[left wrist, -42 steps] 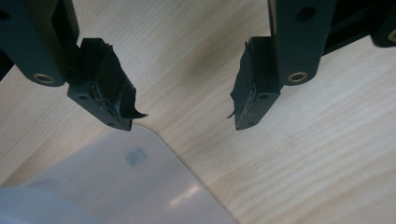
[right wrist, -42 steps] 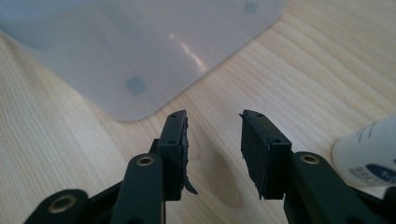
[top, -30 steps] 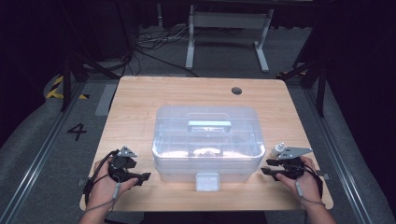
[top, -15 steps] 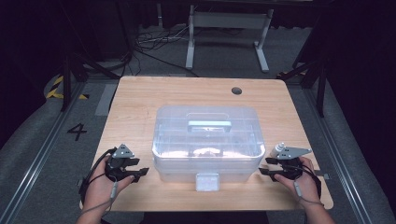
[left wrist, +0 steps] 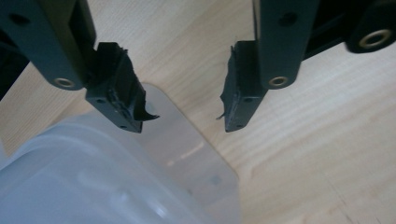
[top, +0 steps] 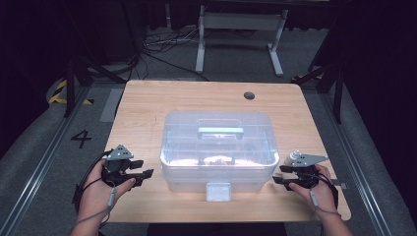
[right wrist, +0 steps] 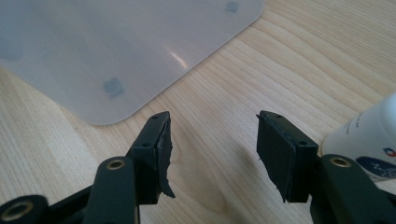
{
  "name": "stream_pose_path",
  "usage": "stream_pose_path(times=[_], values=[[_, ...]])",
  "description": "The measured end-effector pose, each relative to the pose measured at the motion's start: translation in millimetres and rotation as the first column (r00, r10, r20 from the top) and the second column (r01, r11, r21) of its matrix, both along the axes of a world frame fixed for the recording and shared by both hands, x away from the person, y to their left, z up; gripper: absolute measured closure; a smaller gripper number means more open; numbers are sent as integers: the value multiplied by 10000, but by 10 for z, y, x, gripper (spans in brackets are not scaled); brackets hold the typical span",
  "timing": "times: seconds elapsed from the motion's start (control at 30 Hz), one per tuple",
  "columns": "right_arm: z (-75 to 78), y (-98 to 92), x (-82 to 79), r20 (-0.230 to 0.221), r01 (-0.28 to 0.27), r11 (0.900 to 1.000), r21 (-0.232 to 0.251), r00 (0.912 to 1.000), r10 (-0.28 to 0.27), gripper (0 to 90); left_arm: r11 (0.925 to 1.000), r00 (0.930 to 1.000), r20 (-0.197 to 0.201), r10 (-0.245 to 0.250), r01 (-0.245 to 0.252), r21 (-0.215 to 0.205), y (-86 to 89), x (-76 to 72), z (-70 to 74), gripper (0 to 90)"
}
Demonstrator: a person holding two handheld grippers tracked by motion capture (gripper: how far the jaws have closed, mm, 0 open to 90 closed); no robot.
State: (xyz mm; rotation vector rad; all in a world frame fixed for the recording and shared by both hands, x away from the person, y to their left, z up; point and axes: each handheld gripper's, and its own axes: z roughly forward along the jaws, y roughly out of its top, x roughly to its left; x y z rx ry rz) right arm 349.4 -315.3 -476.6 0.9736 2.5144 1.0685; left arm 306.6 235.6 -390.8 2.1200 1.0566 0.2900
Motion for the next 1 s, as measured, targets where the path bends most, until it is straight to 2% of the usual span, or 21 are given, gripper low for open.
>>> stream_pose_path(times=[0.07, 0.17, 0.23, 0.3, 0.33, 0.4, 0.5, 0.57, 0.8, 0.87, 1.0], values=[[0, 4, 8, -44, -33, 10000, 38, 10000, 33, 457, 9992, 9996, -155, -237, 232, -328, 1, -16, 103, 524], [1, 10, 22, -90, -44, 10000, 38, 9999, 45, 455, 9987, 9990, 174, -410, 415, -304, -8, -33, 237, 527], [4, 7, 27, -144, -29, 10000, 66, 9999, 30, 454, 9972, 9964, 459, -715, 724, -174, -32, -32, 339, 529], [2, 1, 26, -199, -14, 10000, 80, 9998, 16, 454, 9946, 9941, 489, -970, 987, -335, -61, -18, 424, 529], [2, 1, 26, -199, -14, 10000, 80, 9998, 16, 454, 9946, 9941, 489, -970, 987, -335, -61, -18, 424, 536], [-1, -11, 27, -274, 34, 10000, 73, 9996, -32, 452, 9895, 9890, 671, -1316, 1352, -515, -85, 13, 493, 539], [-3, -17, 21, -351, 69, 10000, 52, 9994, -67, 449, 9875, 9839, 974, -1496, 1537, -352, -132, 52, 582, 536], [-2, -15, 15, -353, 66, 10000, 49, 9994, -64, 448, 9844, 9799, 1101, -1666, 1717, -387, -164, 74, 633, 535], [0, -30, 7, -368, 150, 9999, 32, 9992, -149, 445, 9763, 9699, 1369, -2014, 2102, -526, -322, 146, 776, 523], [2, -29, -4, -406, 173, 9998, 47, 9990, -171, 445, 9720, 9647, 1477, -2182, 2284, -555, -375, 182, 812, 519], [-4, -28, -13, -427, 186, 9998, 36, 9989, -184, 443, 9696, 9608, 1590, -2272, 2384, -549, -451, 231, 848, 513]])
